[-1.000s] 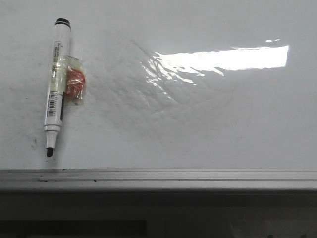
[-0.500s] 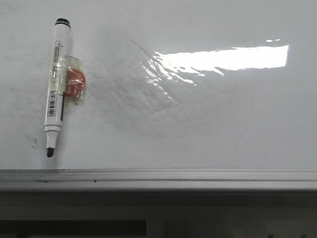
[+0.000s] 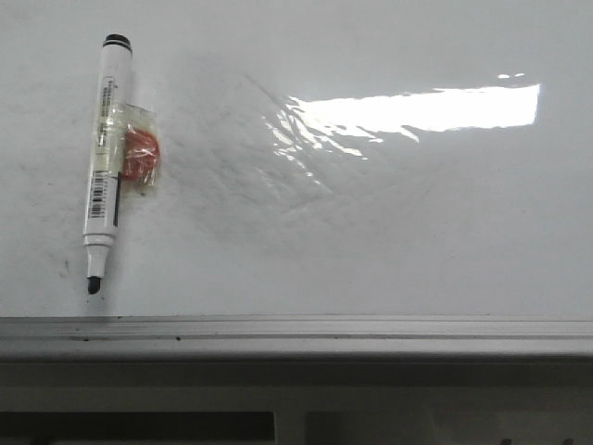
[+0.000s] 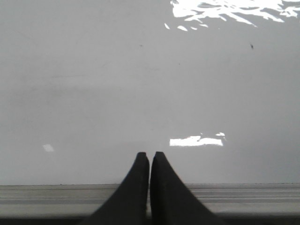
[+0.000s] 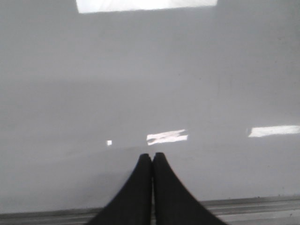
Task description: Write number 8 on whiteboard
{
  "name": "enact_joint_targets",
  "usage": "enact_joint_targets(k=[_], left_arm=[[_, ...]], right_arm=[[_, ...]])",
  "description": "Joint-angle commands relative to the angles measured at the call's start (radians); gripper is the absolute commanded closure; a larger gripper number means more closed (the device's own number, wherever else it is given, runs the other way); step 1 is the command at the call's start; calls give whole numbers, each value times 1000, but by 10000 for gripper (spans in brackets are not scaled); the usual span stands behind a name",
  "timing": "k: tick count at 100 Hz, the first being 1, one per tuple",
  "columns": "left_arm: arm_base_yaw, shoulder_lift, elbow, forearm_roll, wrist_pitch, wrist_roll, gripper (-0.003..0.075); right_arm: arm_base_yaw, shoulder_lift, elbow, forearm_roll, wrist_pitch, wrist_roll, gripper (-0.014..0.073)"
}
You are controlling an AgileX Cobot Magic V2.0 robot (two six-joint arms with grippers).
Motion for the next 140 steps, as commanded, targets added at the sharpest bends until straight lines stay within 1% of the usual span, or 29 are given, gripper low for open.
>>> enact_joint_targets(k=[1,52,66,140], left_arm=[[0,-29,40,-4,-45,-10,741],[9,-29,40,-4,-45,-10,741],[-12,-29,40,-4,-45,-10,741],[-12,-29,40,-4,-45,-10,741]], right_arm=[[-6,-22,14,-2,-23,-10,657],[-6,-22,14,-2,-23,-10,657],[-6,-22,14,-2,-23,-10,657],[-6,-22,14,-2,-23,-10,657]])
